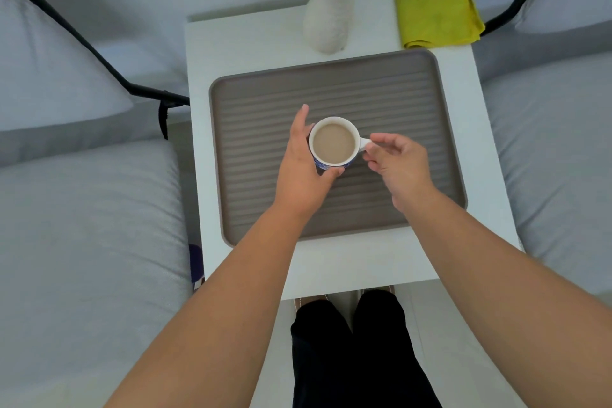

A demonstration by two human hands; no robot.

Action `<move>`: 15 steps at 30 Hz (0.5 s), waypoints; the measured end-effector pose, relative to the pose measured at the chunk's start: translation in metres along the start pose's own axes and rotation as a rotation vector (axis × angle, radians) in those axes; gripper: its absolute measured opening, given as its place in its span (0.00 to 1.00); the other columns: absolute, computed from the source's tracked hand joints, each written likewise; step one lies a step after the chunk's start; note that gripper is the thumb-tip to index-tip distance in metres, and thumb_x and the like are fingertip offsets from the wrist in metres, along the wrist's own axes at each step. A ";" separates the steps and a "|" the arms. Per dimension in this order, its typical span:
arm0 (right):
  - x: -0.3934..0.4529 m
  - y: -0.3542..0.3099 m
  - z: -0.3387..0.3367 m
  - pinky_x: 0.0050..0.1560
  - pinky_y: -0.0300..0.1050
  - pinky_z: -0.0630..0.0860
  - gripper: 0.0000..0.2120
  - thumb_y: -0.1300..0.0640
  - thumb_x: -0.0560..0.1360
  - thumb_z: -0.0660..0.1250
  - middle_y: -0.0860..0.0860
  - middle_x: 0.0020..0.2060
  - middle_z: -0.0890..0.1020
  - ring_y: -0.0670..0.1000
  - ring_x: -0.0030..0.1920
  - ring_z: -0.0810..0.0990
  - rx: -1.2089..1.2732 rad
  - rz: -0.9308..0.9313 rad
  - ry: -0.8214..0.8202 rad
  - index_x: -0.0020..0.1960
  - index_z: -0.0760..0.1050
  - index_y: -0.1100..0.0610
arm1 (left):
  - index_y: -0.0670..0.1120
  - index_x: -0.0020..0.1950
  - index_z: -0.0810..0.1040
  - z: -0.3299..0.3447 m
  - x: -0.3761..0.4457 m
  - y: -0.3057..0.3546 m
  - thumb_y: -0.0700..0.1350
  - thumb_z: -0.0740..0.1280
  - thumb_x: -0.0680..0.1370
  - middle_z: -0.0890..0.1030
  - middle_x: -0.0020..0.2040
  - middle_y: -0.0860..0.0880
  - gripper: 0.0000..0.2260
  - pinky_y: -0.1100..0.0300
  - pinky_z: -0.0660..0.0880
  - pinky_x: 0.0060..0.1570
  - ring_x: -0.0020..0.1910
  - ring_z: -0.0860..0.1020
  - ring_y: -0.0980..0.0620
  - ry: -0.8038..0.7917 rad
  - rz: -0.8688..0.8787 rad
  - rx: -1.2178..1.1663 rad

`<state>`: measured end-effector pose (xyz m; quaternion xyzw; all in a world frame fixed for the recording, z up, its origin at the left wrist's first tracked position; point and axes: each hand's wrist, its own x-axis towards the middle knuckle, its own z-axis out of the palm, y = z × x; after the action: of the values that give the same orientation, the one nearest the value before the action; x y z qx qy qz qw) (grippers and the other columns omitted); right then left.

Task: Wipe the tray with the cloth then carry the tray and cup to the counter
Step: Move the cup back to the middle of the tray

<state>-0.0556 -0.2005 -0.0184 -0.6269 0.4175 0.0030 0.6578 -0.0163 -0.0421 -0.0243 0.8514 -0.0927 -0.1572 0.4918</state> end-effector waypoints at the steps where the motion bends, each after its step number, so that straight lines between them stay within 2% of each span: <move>1: 0.000 0.001 -0.002 0.49 0.46 0.79 0.07 0.63 0.74 0.69 0.54 0.40 0.83 0.51 0.42 0.82 0.001 0.003 0.002 0.50 0.78 0.55 | 0.52 0.78 0.48 0.002 -0.001 0.000 0.40 0.77 0.67 0.74 0.65 0.53 0.49 0.81 0.62 0.53 0.63 0.73 0.57 -0.002 -0.002 0.007; 11: 0.001 0.009 -0.010 0.53 0.48 0.79 0.08 0.62 0.73 0.69 0.50 0.42 0.83 0.49 0.44 0.82 -0.022 -0.016 -0.048 0.49 0.78 0.50 | 0.46 0.79 0.48 0.013 -0.007 0.001 0.38 0.76 0.69 0.72 0.68 0.53 0.47 0.83 0.59 0.53 0.66 0.71 0.56 0.007 -0.022 0.085; 13: 0.002 0.012 -0.015 0.55 0.45 0.78 0.08 0.59 0.73 0.70 0.47 0.45 0.83 0.46 0.46 0.82 -0.121 -0.071 -0.036 0.48 0.78 0.47 | 0.48 0.79 0.48 0.011 -0.008 -0.001 0.39 0.77 0.69 0.71 0.69 0.54 0.49 0.84 0.58 0.54 0.67 0.70 0.57 -0.013 -0.062 0.092; 15: 0.001 0.014 -0.025 0.53 0.38 0.76 0.08 0.57 0.74 0.68 0.46 0.50 0.81 0.43 0.48 0.80 -0.286 -0.159 0.013 0.51 0.78 0.46 | 0.50 0.79 0.46 0.006 -0.014 -0.004 0.41 0.78 0.69 0.69 0.72 0.54 0.50 0.82 0.59 0.57 0.68 0.68 0.59 -0.034 -0.112 0.093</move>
<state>-0.0762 -0.2187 -0.0274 -0.7454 0.3661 0.0062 0.5570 -0.0310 -0.0405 -0.0278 0.8743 -0.0606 -0.1945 0.4406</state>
